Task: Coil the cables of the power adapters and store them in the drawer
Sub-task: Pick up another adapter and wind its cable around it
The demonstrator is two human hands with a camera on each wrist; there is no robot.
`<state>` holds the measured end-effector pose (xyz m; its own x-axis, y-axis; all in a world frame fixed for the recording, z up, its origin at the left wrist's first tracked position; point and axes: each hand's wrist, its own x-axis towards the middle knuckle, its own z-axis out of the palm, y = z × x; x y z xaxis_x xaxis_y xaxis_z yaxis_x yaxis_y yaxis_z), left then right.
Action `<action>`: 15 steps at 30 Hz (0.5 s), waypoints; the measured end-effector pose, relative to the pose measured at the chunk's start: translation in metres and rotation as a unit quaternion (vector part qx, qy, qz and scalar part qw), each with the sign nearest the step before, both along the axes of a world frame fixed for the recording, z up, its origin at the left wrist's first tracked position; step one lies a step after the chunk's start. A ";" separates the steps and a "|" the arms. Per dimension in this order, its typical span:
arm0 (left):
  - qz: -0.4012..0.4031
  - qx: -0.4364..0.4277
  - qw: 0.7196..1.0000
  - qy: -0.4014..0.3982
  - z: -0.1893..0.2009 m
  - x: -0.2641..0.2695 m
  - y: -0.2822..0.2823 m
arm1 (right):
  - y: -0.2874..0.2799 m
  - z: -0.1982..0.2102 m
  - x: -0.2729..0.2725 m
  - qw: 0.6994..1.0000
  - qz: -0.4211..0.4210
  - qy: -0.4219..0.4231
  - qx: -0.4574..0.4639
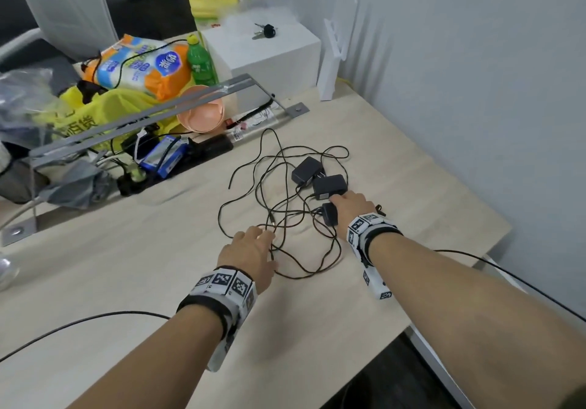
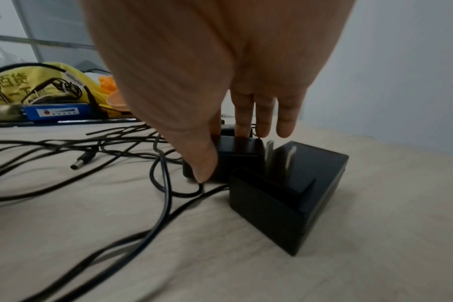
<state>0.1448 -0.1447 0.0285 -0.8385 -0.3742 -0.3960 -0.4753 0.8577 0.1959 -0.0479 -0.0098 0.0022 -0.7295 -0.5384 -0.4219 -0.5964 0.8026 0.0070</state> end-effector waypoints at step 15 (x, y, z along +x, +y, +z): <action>0.020 0.100 0.986 0.129 0.014 -0.017 -0.005 | 0.010 0.048 0.008 0.976 -0.073 0.056 -0.200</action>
